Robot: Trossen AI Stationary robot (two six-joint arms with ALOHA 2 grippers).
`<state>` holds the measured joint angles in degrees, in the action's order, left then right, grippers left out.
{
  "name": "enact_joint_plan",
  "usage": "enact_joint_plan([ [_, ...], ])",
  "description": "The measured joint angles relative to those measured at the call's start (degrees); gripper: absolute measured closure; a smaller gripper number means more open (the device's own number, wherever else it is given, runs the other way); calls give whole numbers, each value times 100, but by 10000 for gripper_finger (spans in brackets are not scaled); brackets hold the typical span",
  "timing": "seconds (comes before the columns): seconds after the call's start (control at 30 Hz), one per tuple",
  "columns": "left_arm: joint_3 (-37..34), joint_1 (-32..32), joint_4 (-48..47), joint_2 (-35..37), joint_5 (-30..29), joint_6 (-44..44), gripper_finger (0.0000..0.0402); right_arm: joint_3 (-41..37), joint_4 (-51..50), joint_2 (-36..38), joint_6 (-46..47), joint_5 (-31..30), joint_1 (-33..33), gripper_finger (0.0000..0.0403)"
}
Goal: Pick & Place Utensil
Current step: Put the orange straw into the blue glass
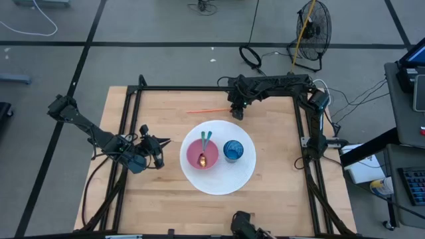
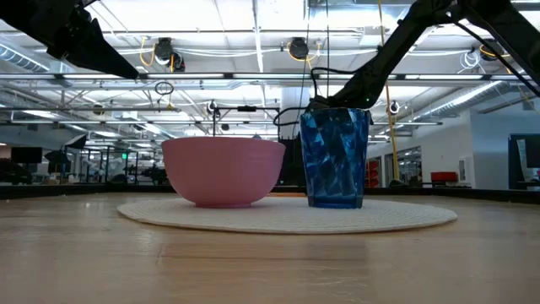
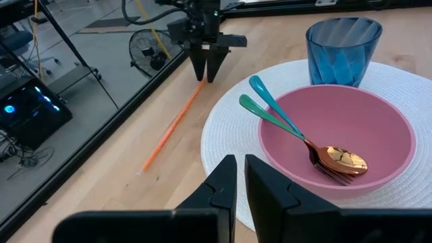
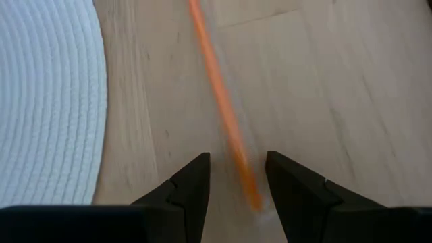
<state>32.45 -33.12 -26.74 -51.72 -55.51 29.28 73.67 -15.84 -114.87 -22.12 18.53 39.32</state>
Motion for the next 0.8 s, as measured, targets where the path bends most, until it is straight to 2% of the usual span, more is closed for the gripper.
enact_joint_plan([
  [0.2,0,-7,0,0,0,-9,364,9,-172,-14,1,-418,-8,276],
  [0.5,0,-7,2,0,-2,125,364,15,-587,2,-1,-979,-12,392],
  [0.8,0,-7,4,0,-2,234,364,9,-928,26,253,-1152,-25,400],
])
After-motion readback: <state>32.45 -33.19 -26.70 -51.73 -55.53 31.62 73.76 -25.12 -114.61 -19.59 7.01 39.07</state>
